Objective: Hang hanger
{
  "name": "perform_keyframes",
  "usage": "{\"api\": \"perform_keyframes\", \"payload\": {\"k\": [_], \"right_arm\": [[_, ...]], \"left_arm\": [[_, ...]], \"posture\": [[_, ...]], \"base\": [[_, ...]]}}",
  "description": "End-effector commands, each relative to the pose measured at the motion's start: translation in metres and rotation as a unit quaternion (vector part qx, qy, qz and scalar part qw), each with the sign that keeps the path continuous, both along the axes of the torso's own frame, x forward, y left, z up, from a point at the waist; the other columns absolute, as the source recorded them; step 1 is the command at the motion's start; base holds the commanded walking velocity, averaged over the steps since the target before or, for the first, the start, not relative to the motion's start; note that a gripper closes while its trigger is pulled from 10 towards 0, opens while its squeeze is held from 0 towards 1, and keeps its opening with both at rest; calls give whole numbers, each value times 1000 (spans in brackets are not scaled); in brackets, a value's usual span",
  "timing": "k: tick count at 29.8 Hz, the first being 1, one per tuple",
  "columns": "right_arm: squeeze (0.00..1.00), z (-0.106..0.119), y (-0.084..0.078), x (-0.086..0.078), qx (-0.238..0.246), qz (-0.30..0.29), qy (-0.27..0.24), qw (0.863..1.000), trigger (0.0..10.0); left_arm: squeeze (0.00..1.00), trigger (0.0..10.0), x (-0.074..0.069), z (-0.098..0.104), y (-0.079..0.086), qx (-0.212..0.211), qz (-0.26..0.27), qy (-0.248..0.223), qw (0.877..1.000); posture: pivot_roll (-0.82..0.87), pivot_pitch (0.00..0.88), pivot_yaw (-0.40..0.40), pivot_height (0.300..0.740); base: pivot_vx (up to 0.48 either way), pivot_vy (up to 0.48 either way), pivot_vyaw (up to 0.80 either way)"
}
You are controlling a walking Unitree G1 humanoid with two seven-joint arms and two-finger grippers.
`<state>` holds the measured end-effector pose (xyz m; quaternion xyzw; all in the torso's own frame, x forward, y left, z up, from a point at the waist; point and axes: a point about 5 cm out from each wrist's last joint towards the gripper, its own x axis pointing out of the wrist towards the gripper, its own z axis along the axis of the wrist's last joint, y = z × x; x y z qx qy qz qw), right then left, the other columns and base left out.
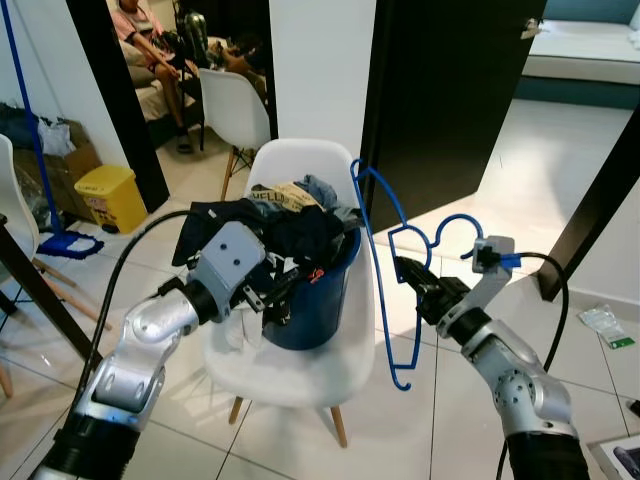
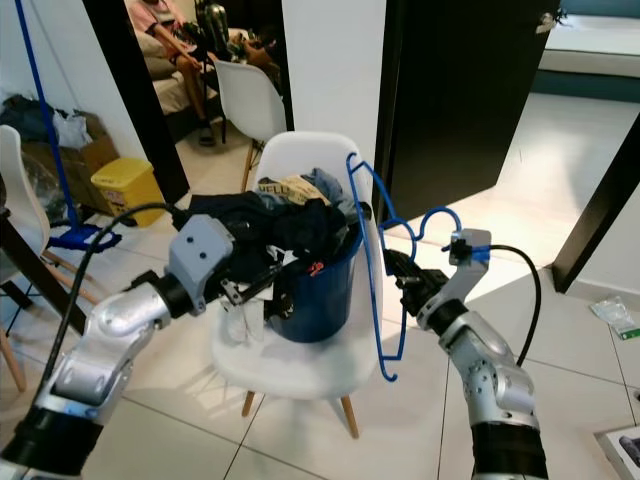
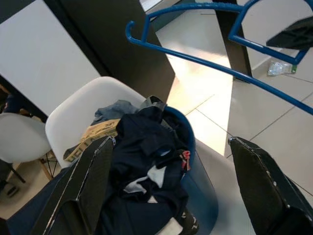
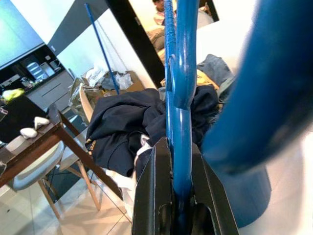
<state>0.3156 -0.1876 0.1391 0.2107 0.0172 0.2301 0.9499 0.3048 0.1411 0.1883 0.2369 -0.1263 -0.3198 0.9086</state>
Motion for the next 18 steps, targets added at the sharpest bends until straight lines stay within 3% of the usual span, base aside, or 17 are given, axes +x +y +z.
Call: {"api": "perform_keyframes", "payload": {"k": [1,3,8,15,18], "right_arm": [[0,1,0,0,4,0,3,1000,10000],[0,0,1,-1,-1,3,8,1000,10000],[0,0,2,-1,-9,4,9,1000,10000],[0,0,2,-2,-1,4,11,1000,10000],[0,0,2,-3,6,4,11,1000,10000]], "left_arm": [[0,10000,3,-4,1,41,-2,3,999],[0,10000,11,-4,-4,79,-13,-4,997],[0,10000,19,1,-14,90,-27,-16,995],[0,10000,20,-1,-19,90,-31,-14,995],[0,10000,19,-11,-13,115,-18,-5,993]], "posture": [[-42,0,20,740],[-43,0,24,740],[-50,0,31,740],[-58,0,45,740],[-55,0,45,740]], "base": [[0,0,0],[296,0,-363],[319,0,-760],[318,0,0],[311,0,0]]}}
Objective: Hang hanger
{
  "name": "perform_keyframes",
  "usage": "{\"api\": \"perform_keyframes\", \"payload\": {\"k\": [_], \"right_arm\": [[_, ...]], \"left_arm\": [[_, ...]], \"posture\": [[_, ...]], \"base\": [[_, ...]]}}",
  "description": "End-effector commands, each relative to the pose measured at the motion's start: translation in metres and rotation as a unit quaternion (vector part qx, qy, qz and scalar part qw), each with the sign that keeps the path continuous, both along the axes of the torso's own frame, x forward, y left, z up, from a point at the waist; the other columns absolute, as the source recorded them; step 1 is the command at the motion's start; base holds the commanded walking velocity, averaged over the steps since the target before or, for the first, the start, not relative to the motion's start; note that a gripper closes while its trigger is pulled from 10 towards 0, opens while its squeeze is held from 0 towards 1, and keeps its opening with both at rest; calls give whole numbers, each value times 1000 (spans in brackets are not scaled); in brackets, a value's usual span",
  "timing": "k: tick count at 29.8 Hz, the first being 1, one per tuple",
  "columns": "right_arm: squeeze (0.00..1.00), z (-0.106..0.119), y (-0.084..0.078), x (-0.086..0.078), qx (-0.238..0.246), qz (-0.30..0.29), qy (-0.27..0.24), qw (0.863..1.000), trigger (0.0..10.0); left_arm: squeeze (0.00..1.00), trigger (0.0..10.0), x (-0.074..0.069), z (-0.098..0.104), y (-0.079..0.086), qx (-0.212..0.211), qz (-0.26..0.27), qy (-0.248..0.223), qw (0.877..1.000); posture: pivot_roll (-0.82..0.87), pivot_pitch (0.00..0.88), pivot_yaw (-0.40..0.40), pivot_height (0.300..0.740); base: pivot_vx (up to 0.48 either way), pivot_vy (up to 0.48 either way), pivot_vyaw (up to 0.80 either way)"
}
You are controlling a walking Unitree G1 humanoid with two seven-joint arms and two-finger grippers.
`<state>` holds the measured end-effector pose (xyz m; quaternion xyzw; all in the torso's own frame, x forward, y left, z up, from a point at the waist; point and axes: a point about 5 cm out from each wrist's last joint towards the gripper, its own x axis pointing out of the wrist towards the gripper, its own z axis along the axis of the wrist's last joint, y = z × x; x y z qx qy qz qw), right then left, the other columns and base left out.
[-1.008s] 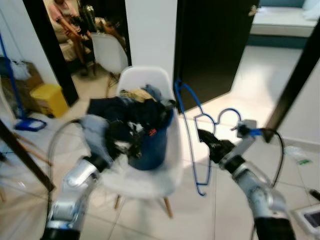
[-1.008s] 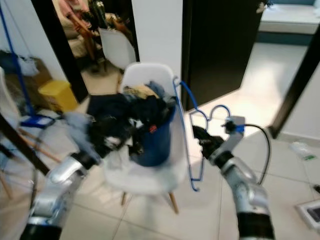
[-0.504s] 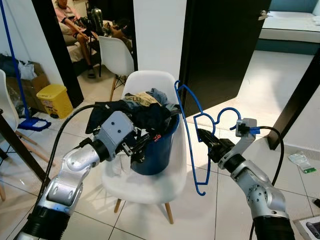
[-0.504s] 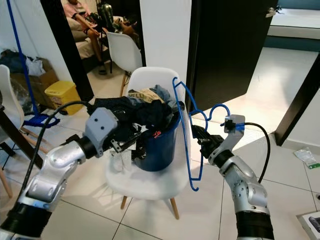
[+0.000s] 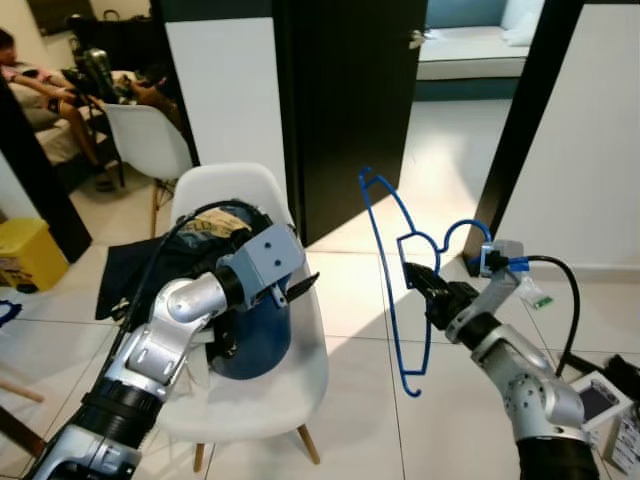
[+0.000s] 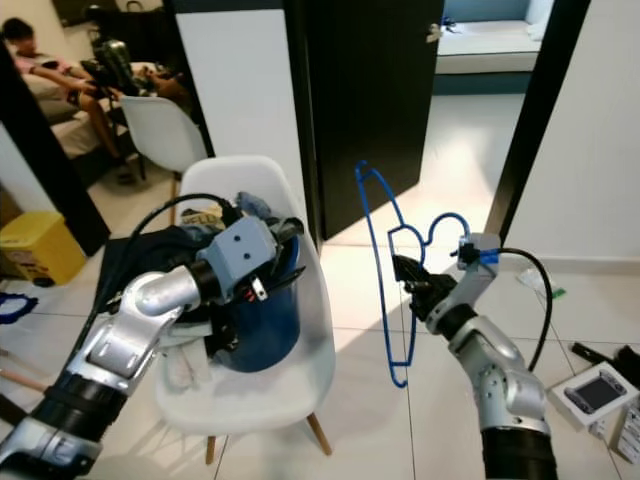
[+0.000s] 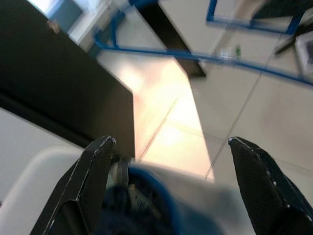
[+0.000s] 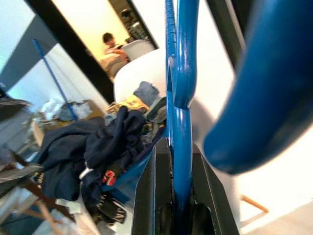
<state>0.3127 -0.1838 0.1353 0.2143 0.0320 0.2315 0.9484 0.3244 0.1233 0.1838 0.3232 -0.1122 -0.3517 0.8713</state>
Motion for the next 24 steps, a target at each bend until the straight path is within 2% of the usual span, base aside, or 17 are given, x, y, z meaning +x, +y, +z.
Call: {"api": "perform_keyframes", "payload": {"k": [1,2,5,12,15,16,17,19,20,21,22,23,24], "right_arm": [[0,3,-1,0,8,1,-2,1000,10000],[0,3,-1,0,8,1,-2,1000,10000],[0,2,0,-1,10,14,3,1000,10000],[0,1,2,-2,7,26,1,1000,10000],[0,0,3,-3,10,34,4,999,10000],[0,0,3,-3,10,34,4,999,10000],[0,0,3,-3,13,35,8,999,10000],[0,0,3,-3,13,35,8,999,10000],[0,0,3,-3,13,36,9,999,10000],[0,0,3,-3,13,36,9,999,10000],[0,0,3,-3,15,36,12,999,10000],[0,0,3,-3,15,36,12,999,10000],[0,0,3,-2,16,36,14,999,10000]], "left_arm": [[0,10000,0,-9,8,30,17,7,999],[0,10000,0,-9,8,30,17,7,999],[0,10000,4,-13,23,61,49,10,997],[0,10000,3,-17,32,79,60,19,995],[0,10000,-9,-27,31,99,15,71,992],[0,10000,-9,-27,31,99,15,71,992],[0,10000,-18,-28,31,116,-28,103,988],[0,10000,-18,-28,31,116,-28,103,988],[0,10000,-22,-29,31,130,-51,116,983],[0,10000,-22,-29,31,130,-51,116,983],[0,10000,-27,-29,33,159,-78,133,975],[0,10000,-27,-29,33,159,-78,133,975],[0,10000,-31,-30,38,199,-98,148,964]], "posture": [[-52,0,45,740],[-52,0,45,740],[-47,0,44,740],[-44,0,45,740],[-45,0,45,740],[-45,0,45,740],[-45,0,41,740],[-45,0,41,740],[-45,0,39,740],[-45,0,39,740],[-44,0,38,740],[-44,0,38,740],[-42,0,36,740]], "base": [[307,0,0],[307,0,0],[306,0,0],[305,0,0],[0,0,0],[0,0,0],[0,0,0],[0,0,0],[0,0,0],[0,0,0],[0,0,0],[0,0,0],[0,0,0]]}}
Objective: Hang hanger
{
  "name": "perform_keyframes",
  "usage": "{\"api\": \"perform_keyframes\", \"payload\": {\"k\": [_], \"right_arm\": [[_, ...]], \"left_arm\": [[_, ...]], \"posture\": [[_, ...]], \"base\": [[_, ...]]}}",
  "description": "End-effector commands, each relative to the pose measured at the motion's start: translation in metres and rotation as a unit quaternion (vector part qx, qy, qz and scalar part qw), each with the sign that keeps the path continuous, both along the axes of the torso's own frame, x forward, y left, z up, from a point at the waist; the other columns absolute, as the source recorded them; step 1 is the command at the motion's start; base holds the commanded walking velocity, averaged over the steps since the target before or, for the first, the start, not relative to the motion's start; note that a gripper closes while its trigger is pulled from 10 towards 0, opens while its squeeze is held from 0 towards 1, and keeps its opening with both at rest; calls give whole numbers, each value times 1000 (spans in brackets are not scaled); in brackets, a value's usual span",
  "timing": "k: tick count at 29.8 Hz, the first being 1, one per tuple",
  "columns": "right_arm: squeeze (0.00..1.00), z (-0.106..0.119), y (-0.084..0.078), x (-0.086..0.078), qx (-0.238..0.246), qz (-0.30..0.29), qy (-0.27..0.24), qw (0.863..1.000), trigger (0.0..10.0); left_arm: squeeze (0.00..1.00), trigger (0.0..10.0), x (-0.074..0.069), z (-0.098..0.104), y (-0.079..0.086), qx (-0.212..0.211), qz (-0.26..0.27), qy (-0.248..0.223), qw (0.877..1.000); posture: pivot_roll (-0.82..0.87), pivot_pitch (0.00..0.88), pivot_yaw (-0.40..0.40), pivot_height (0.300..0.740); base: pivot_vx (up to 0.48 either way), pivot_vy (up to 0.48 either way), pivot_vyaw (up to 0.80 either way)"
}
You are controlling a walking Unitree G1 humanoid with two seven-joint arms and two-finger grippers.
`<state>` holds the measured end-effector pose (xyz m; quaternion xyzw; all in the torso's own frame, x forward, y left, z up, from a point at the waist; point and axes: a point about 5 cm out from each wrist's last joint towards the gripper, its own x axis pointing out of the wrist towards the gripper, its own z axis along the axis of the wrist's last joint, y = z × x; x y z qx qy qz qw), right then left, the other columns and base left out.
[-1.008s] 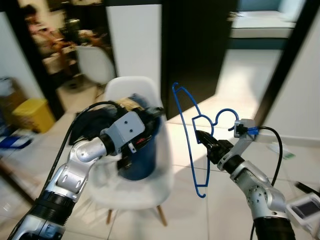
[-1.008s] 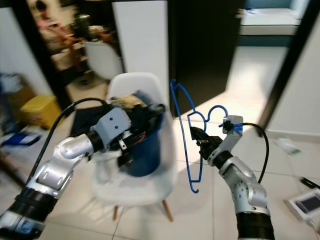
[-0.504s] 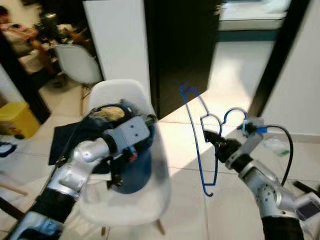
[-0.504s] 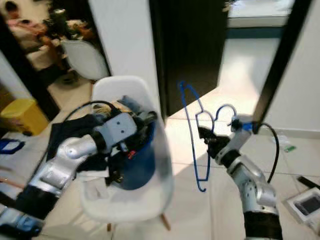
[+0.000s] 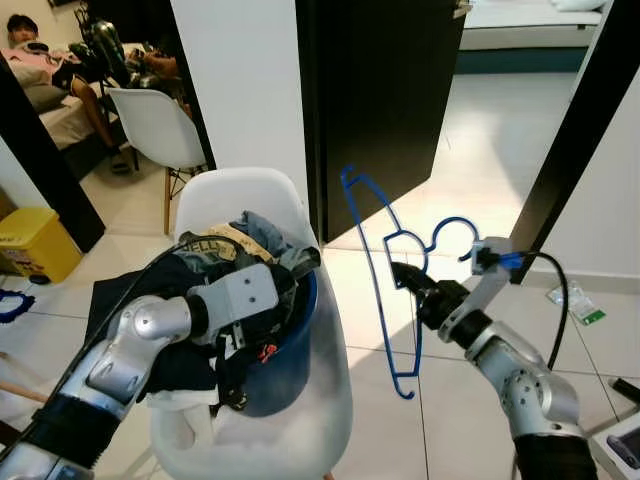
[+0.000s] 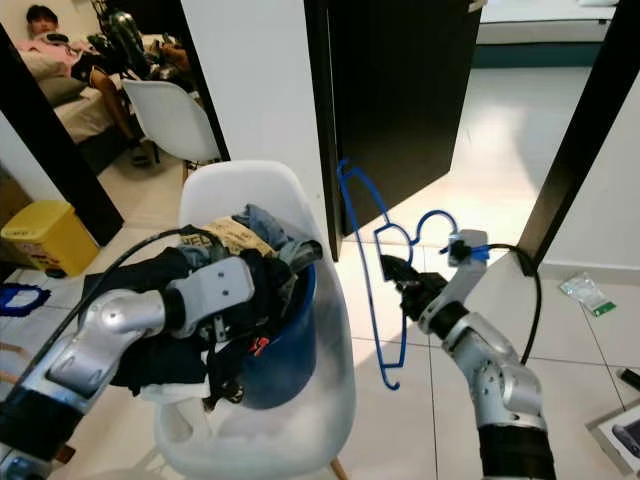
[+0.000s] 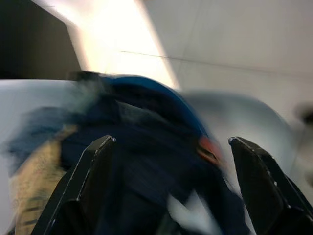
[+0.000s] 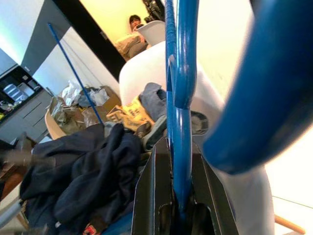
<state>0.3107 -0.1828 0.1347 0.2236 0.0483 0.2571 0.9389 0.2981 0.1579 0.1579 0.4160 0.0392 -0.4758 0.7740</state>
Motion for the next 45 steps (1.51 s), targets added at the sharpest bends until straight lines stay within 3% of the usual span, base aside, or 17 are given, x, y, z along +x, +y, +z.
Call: {"api": "perform_keyframes", "payload": {"k": [1,2,4,9,11,16,21,24,30,31,33,37,45], "right_arm": [[0,0,1,1,11,6,5,1000,10000],[0,0,1,1,11,6,5,1000,10000],[0,1,0,2,15,5,8,1000,10000],[0,2,-1,3,16,4,9,1000,10000],[0,3,-1,4,17,3,10,1000,10000],[0,4,-1,5,19,0,10,1000,10000],[0,4,-2,6,21,-4,11,1000,10000],[0,4,-2,7,24,-7,13,1000,10000],[0,4,-1,8,25,-7,13,1000,10000],[0,4,-1,8,26,-7,13,1000,10000],[0,4,-1,8,26,-7,13,1000,10000],[0,5,0,8,32,-8,13,999,10000],[0,5,0,8,35,-9,13,999,10000]], "left_arm": [[0,10000,-4,-4,8,60,-24,25,998],[0,10000,-4,-4,8,60,-24,25,998],[0,10000,2,-3,13,106,-33,16,994],[0,10000,11,-4,9,122,-42,-2,992],[0,10000,22,-10,-3,127,-47,-30,990],[0,10000,31,-13,-14,121,-43,-56,990],[0,10000,37,-23,-26,115,-41,-47,991],[0,10000,39,-36,-35,149,-50,-40,987],[0,10000,40,-43,-34,185,-59,-36,980],[0,10000,41,-46,-31,207,-65,-32,976],[0,10000,41,-46,-31,207,-65,-32,976],[0,10000,52,-40,-23,247,-60,-42,966],[0,10000,58,-35,-21,257,-53,-67,963]], "posture": [[-41,0,35,740],[-41,0,35,740],[-40,0,36,740],[-44,0,42,740],[-52,0,55,740],[-61,0,62,740],[-67,0,65,740],[-72,0,67,740],[-73,0,71,740],[-73,0,72,740],[-73,0,72,740],[-69,0,76,740],[-68,0,79,740]], "base": [[0,0,0],[0,0,0],[0,0,0],[0,0,0],[0,0,0],[0,0,0],[0,0,0],[0,0,0],[0,0,0],[0,0,0],[0,0,0],[0,0,0],[0,0,0]]}}
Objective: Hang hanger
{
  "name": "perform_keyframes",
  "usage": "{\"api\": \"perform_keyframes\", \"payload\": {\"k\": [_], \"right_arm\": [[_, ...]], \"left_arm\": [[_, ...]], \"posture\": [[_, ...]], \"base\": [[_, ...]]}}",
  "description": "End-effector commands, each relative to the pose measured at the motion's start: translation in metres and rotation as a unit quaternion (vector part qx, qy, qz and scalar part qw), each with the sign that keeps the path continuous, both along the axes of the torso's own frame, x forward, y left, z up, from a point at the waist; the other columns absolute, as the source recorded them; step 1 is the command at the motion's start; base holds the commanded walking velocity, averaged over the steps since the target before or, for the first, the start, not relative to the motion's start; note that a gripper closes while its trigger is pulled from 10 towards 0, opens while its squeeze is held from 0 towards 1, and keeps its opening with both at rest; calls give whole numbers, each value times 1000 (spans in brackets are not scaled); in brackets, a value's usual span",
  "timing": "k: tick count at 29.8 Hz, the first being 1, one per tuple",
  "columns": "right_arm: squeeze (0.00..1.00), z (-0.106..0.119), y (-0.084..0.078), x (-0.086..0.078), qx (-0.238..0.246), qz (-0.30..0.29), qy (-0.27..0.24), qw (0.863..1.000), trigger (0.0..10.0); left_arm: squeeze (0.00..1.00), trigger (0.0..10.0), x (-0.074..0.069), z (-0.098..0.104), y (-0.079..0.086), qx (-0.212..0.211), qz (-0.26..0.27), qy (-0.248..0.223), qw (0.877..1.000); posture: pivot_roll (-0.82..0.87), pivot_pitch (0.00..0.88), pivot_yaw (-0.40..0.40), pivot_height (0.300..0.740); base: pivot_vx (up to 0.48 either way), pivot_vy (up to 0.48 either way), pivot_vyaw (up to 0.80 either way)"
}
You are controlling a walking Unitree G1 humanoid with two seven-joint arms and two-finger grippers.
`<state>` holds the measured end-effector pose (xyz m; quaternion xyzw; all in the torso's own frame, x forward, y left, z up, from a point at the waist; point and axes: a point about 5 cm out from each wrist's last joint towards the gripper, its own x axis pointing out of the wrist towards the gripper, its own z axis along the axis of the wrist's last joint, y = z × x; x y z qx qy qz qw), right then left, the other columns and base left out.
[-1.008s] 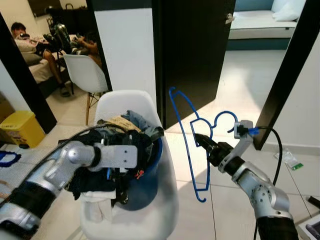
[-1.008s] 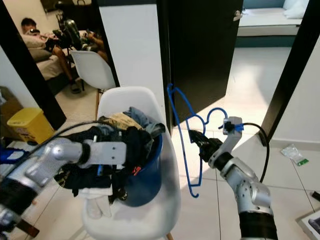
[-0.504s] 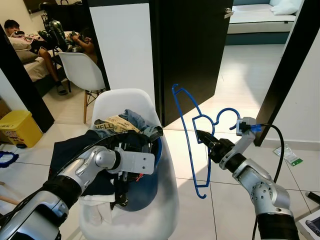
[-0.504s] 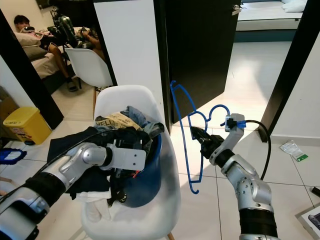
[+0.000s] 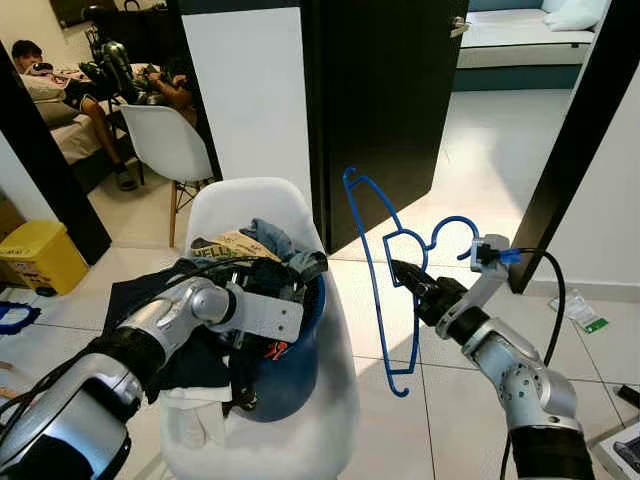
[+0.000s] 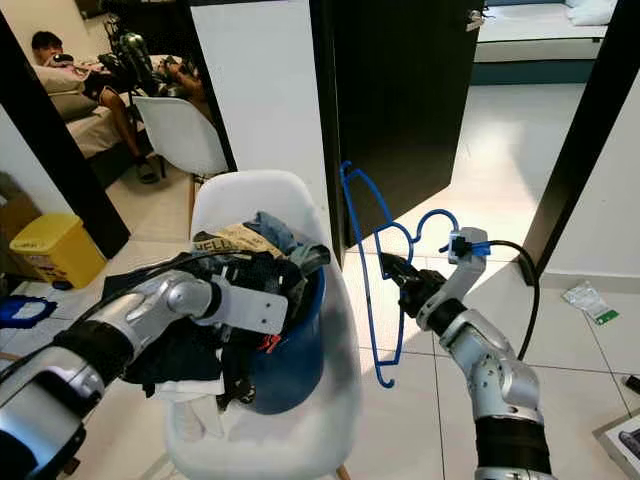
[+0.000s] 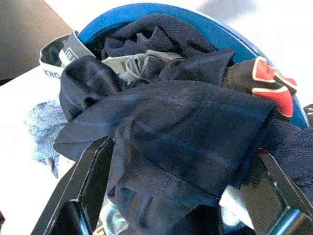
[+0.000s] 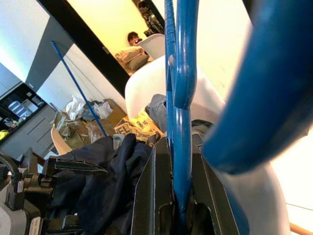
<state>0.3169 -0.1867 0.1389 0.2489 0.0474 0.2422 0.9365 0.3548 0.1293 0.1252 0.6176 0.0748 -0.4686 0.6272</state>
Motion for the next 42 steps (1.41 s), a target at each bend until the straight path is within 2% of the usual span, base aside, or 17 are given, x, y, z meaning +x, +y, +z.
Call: {"api": "perform_keyframes", "payload": {"k": [1,2,4,7,18,21,25,27,29,31,33,34,36,37,39,41,42], "right_arm": [[0,1,4,2,11,6,3,1000,10000],[0,1,4,2,11,6,3,1000,10000],[0,0,4,2,13,5,3,1000,10000],[0,0,5,2,14,5,3,1000,10000],[0,-2,6,2,21,6,5,1000,10000],[0,-3,6,1,22,6,7,1000,10000],[0,-3,6,1,22,7,7,1000,10000],[0,-2,5,1,29,5,6,1000,10000],[0,-2,5,1,29,5,6,1000,10000],[0,-2,4,0,32,4,5,999,10000],[0,-2,4,0,32,4,5,999,10000],[0,-2,3,0,33,3,4,999,10000],[0,-2,3,0,33,3,4,999,10000],[0,-1,3,-1,34,2,4,999,10000],[0,-1,3,-1,34,2,4,999,10000],[0,-1,2,-1,42,2,2,999,10000],[0,-1,2,-1,42,2,2,999,10000]], "left_arm": [[0,10000,2,-2,8,23,5,-4,1000],[0,10000,2,-2,8,23,5,-4,1000],[0,1804,5,0,6,22,-1,-28,999],[0,0,5,1,7,23,-3,-33,999],[0,667,6,3,5,-5,-4,-26,1000],[0,78,12,25,-5,-134,25,-35,990],[0,78,14,33,-7,-173,35,-38,984],[0,0,29,77,-2,-296,88,-99,946],[0,0,29,77,-2,-296,88,-99,946],[0,0,39,119,10,-399,137,-153,894],[0,0,39,119,10,-399,137,-153,894],[0,0,42,142,19,-456,164,-173,857],[0,0,42,142,19,-456,164,-173,857],[0,0,44,164,30,-510,186,-193,818],[0,0,44,164,30,-510,186,-193,818],[0,1098,36,221,53,-626,196,-239,716],[0,1098,36,221,53,-626,196,-239,716]], "posture": [[-68,0,79,740],[-68,0,79,740],[-68,0,80,740],[-63,0,81,740],[-55,0,83,740],[-56,0,83,740],[-56,0,82,740],[-55,0,78,740],[-55,0,78,740],[-59,0,80,740],[-59,0,80,740],[-58,0,79,740],[-58,0,79,740],[-57,0,77,740],[-57,0,77,740],[-51,0,75,740],[-51,0,75,740]], "base": [[0,0,0],[0,0,0],[0,0,0],[0,0,0],[0,0,0],[0,0,0],[0,0,0],[0,0,0],[0,0,0],[0,0,0],[0,0,0],[0,0,0],[0,0,0],[0,0,0],[0,0,0],[0,0,0],[0,0,0]]}}
